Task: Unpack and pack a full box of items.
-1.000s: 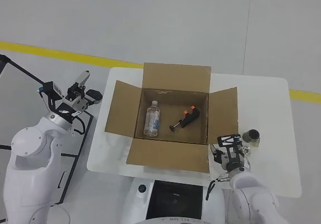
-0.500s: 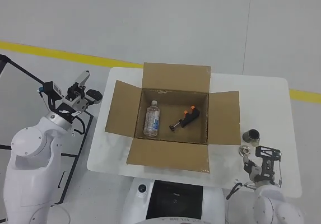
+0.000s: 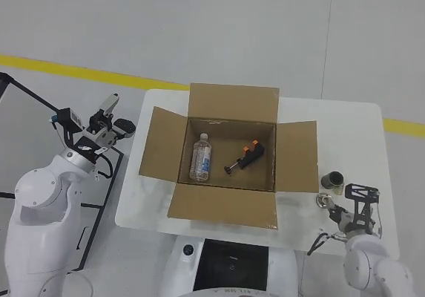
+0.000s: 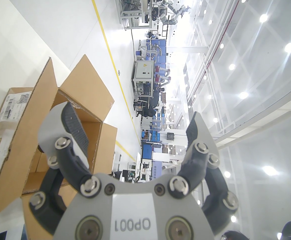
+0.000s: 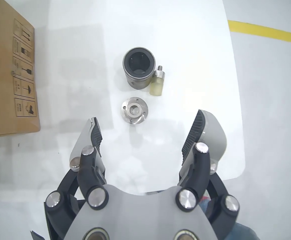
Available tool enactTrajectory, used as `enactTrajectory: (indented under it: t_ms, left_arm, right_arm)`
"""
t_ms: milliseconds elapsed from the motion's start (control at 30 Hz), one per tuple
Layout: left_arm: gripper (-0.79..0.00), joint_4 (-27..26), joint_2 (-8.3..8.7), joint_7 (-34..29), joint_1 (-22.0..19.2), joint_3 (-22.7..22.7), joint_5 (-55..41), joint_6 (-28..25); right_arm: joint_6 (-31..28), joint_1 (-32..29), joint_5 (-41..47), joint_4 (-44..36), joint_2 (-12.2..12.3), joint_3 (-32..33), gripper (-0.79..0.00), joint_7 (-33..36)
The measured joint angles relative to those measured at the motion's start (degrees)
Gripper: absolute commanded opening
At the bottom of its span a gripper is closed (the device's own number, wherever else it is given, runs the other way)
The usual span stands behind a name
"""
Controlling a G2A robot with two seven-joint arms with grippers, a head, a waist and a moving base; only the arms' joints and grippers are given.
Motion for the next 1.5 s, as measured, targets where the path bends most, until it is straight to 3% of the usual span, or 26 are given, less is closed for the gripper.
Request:
enactTrajectory:
  t_ms: [100, 200, 367, 567, 767, 1067, 1167, 1300, 1500]
  left_arm:
    - [0.000, 0.00, 0.00, 0.00, 0.00, 0.00, 0.00, 0.00]
    - [0.000, 0.00, 0.00, 0.00, 0.00, 0.00, 0.00, 0.00]
    - [0.000, 0.00, 0.00, 0.00, 0.00, 0.00, 0.00, 0.00]
    - [0.000, 0.00, 0.00, 0.00, 0.00, 0.00, 0.00, 0.00]
    - [0.000, 0.00, 0.00, 0.00, 0.00, 0.00, 0.00, 0.00]
    - [0.000, 0.00, 0.00, 0.00, 0.00, 0.00, 0.00, 0.00]
    - [0.000, 0.00, 0.00, 0.00, 0.00, 0.00, 0.00, 0.00]
    - [0.000, 0.00, 0.00, 0.00, 0.00, 0.00, 0.00, 0.00]
    - [0.000, 0.00, 0.00, 0.00, 0.00, 0.00, 0.00, 0.00]
  right_arm:
    - [-0.48, 2.13, 0.14, -0.23, 0.08, 0.79, -0.311, 7.66]
    - [-2.04, 5.20, -1.33, 0.53, 0.26, 1.32, -0.391, 14.45]
    - [-5.92, 14.29, -1.63, 6.87, 0.43, -0.42, -0.416, 25.49]
    - [-7.93, 24.04, -3.24, 14.51, 0.20, -4.30, -0.409, 33.49]
    - [-8.36, 28.63, -4.39, 19.02, -0.08, -6.33, -0.406, 35.27]
    - [-11.53, 30.21, -2.18, 21.83, -0.12, -5.74, -0.394, 37.41]
    - [-11.82, 30.56, -2.73, 22.72, -0.15, -5.98, -0.320, 37.10]
    - [-12.08, 30.93, -2.37, 24.25, -0.27, -6.41, -0.308, 36.09]
    - [-12.39, 31.89, -3.01, 27.04, -0.50, -7.82, -0.339, 34.26]
